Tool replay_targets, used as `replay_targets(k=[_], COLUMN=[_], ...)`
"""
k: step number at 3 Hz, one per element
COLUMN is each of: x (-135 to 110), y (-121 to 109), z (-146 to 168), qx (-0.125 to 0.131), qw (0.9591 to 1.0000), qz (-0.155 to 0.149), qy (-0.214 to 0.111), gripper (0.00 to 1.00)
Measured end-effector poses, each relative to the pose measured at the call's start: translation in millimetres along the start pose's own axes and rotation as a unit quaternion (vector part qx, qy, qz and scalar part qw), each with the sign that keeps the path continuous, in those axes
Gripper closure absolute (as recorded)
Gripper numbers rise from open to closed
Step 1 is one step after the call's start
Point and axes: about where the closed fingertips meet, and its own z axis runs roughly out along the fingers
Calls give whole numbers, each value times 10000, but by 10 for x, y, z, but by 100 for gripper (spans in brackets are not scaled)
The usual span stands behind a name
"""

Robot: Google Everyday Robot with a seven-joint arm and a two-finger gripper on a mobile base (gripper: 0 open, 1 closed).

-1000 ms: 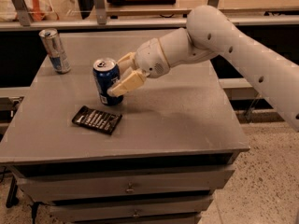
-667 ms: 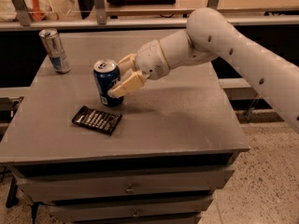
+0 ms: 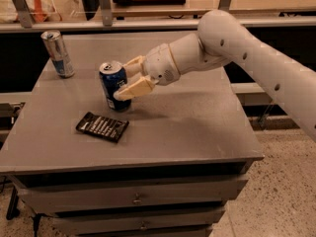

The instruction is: Move pepsi can near rxbar chocolate

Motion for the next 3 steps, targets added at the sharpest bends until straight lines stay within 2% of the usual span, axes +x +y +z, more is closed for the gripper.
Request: replay_targets(k=[1, 2, 3], x=[12, 11, 9], y=[-7, -14, -29], z=[0, -11, -112], qx=[-1, -4, 10], qw=[10000, 10000, 9999], qz=[11, 14, -6], qy=[-2, 6, 150], gripper=[0, 0, 0])
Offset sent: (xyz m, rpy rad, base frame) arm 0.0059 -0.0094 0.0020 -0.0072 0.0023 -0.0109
